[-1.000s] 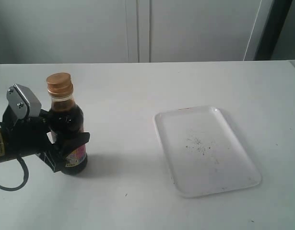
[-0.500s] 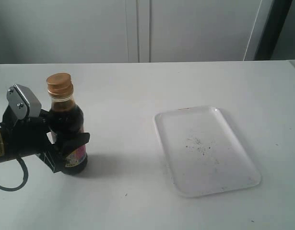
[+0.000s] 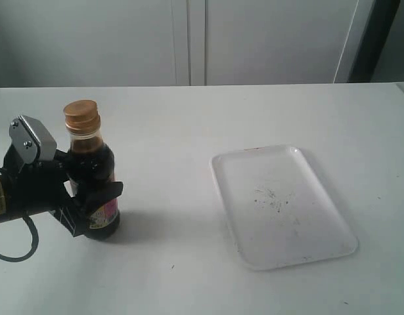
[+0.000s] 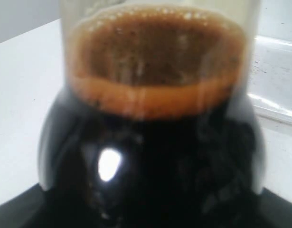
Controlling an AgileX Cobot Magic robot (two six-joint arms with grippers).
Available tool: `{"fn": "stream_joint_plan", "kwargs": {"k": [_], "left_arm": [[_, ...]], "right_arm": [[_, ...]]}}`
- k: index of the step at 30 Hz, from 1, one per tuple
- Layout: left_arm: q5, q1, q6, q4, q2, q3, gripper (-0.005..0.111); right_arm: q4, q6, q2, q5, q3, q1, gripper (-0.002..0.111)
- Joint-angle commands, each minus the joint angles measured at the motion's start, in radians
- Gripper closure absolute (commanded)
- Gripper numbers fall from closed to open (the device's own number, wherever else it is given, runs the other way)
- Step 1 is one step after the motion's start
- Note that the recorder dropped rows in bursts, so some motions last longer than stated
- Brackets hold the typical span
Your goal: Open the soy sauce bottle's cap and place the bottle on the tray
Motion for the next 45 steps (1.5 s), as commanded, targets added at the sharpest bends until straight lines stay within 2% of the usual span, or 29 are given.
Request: {"fn": "stream_joint_plan", "kwargs": {"k": [1,6,16,32,40,45], "left_arm": [[-0.010,-0.003,0.004,0.018,-0.004,-0.002,0.107],[-0.010,-0.003,0.004,0.018,-0.004,-0.002,0.107],[-0.010,-0.003,0.004,0.018,-0.004,-0.002,0.107],[-0.008,-0.003,0.004,0.018,-0.004,-0.002,0.107],[-0.001,-0.003,0.004,0.018,-0.004,-0.002,0.107],[0.022,-0.003,0.004,0.018,-0.004,-0.002,0.107]], "right_arm": [[-0.017,0.000,0.086,-0.080,-0.012,0.064,0.108],[0.062,-0.119,0.155,-0.096,-0.012,0.164,0.108],[0.464,-0.581,0.280,-0.184,-0.012,0.429,0.108],[0.782,-0.879,0.609,-0.576,-0.017,0.792,0.108],[0.859,-1.109,0.742,-0.588,-0.107,0.897,0.108],[0.960,-1.334,0.803,-0.535,-0.210,0.956,0.108]]}}
